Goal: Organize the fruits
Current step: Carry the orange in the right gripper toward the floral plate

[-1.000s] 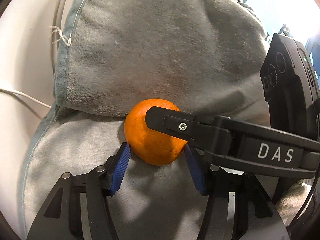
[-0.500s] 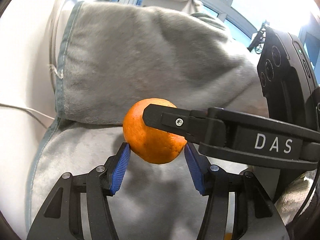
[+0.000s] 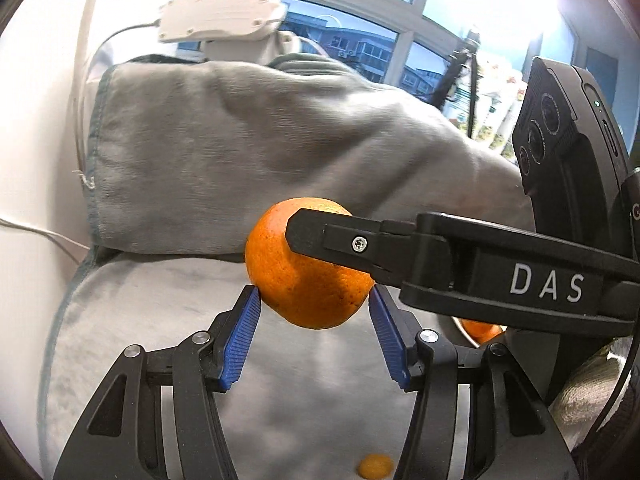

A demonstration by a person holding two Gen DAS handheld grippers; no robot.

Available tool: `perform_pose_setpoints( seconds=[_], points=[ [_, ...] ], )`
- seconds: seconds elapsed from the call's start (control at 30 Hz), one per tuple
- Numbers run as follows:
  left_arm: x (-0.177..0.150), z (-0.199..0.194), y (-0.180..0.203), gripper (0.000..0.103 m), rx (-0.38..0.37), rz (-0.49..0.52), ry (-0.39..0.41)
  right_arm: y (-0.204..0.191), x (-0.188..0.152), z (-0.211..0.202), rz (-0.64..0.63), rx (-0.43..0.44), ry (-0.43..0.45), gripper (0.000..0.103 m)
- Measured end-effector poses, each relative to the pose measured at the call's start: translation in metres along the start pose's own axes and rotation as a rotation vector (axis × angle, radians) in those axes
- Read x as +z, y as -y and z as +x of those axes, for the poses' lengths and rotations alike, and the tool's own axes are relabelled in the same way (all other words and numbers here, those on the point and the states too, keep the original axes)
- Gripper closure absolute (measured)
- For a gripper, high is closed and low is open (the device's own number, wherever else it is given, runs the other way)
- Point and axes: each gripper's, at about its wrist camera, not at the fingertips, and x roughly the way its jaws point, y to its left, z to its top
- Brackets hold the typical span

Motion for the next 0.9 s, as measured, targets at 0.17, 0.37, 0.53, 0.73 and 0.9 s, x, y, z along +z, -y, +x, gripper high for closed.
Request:
perform_pose_setpoints(
  seconds=[0.17,0.37,0.53,0.73,0.9],
  points=[
    [-0.012,0.0,0.029,0.047,-0.014,0.027,0.005,0.01,-0.008,-0.029,0.013,-0.006,0.017,0.035],
    [-0.021,-0.002,0.062,0.047,-0.032,0.054,0.011,0.01,-0.024,-0.062,0.012,-0.025,0.046,0.035],
    [-0.028,-0.004,0.092,0.047,-0.069,0.074,0.015,0.022,-0.033,-0.093,0.033,-0.045,0.069,0.035],
    [-0.036,0.002,0.124,0.047,-0.125,0.098,0.0,0.04,-0.047,-0.123,0.055,-0.074,0.091,0.035],
    [-0.043,0.007,0.148,0.047,-0.168,0.118,-0.02,0.061,-0.059,-0.148,0.078,-0.102,0.1,0.035]
  ],
)
